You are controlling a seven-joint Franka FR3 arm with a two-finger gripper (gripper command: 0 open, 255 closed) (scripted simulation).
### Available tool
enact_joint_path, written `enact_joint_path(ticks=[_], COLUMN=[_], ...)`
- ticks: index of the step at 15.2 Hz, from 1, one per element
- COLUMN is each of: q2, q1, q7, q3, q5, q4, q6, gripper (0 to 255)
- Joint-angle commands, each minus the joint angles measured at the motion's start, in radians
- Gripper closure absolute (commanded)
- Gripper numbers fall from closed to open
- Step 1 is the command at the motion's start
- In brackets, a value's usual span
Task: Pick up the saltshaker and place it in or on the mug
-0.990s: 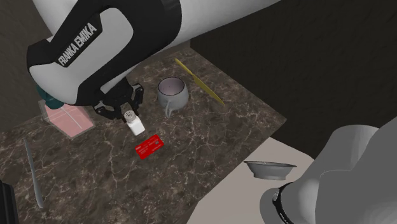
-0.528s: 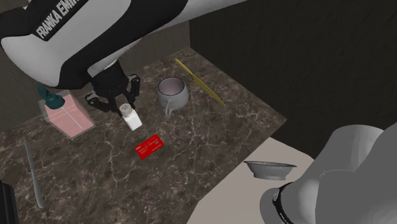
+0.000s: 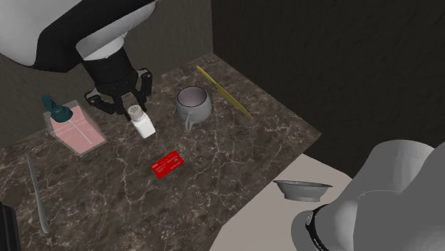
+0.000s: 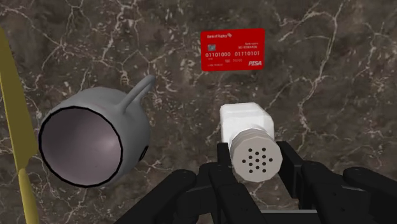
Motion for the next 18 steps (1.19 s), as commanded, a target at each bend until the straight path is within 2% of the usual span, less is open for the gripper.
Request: enact_joint_path(ticks=[1, 16, 18], q2=[-0.005, -0.031, -0.059], q1=[0.0, -0.001, -0.022], q7=[0.0, 0.001, -0.043], q3=[0.0, -0.001, -0.024], q5=[0.0, 0.001, 0.001], q4=[0.021, 0.187, 0.172], q6=[-0.027, -0.219, -0.233], gripper=[255, 255, 255])
